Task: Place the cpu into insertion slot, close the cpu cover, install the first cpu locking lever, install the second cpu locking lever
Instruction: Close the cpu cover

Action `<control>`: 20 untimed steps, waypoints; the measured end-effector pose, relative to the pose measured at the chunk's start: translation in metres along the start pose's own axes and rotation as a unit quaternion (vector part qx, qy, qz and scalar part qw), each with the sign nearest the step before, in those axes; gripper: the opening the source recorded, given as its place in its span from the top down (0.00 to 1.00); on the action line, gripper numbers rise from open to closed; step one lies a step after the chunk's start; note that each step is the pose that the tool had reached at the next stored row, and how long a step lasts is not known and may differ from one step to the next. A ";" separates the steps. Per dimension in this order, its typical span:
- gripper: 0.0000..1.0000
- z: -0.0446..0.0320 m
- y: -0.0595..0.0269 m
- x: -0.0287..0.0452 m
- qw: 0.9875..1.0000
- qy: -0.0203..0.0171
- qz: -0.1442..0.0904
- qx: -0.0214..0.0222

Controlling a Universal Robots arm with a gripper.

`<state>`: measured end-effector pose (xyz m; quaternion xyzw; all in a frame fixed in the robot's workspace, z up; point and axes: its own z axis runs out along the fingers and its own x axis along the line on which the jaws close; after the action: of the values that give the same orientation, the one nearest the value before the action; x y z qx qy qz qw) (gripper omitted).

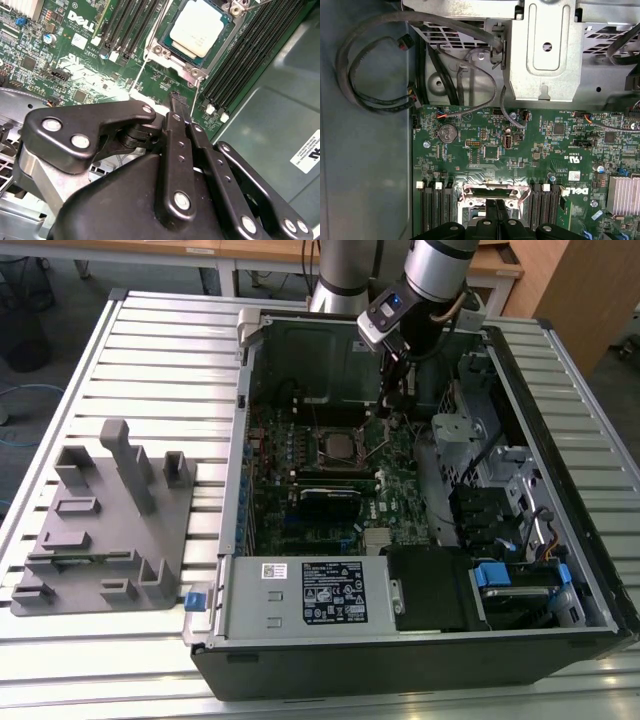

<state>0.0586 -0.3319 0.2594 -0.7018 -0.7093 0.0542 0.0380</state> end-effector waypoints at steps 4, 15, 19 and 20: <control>0.89 0.0000 0.0000 0.0000 1.000 0.000 0.000 0.001; 0.89 0.0000 0.0000 0.0000 1.000 0.000 0.000 0.004; 0.89 0.0001 -0.0009 0.0000 1.000 0.000 0.000 0.000; 0.89 0.0002 -0.0016 0.0000 1.000 0.000 0.000 -0.003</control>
<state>0.0570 -0.3319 0.2594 -0.7019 -0.7094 0.0523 0.0360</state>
